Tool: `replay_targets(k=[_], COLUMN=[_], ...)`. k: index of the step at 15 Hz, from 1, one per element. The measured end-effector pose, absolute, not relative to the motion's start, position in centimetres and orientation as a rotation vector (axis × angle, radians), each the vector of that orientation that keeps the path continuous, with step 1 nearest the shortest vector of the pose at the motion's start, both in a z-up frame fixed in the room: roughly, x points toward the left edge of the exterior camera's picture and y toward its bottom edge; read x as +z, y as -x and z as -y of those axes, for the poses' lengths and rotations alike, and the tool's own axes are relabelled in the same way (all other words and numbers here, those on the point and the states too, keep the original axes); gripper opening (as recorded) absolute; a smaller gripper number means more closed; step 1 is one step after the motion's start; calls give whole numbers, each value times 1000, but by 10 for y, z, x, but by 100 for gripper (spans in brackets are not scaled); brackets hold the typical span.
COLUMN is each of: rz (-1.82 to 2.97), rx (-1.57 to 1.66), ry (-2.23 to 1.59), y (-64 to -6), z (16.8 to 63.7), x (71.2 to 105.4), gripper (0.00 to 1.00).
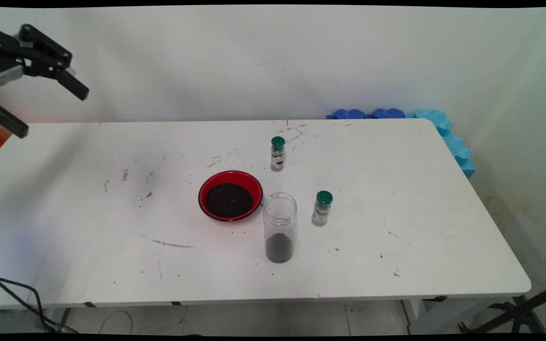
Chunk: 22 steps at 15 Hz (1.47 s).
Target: Pick up the black seasoning powder from the table
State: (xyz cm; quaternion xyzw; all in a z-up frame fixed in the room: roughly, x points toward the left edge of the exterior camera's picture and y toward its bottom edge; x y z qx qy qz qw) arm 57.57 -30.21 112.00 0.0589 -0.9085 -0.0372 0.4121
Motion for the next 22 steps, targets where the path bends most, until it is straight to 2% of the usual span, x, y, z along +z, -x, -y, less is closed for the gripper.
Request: replay_targets(k=[5, 12, 22], rz=[2300, 2341, 2337], rx=[-56, 4, 52], ry=[-220, -350, -572], y=[-552, -499, -422], z=[303, 298, 294], x=[1097, 1046, 959], gripper=[100, 100, 100])
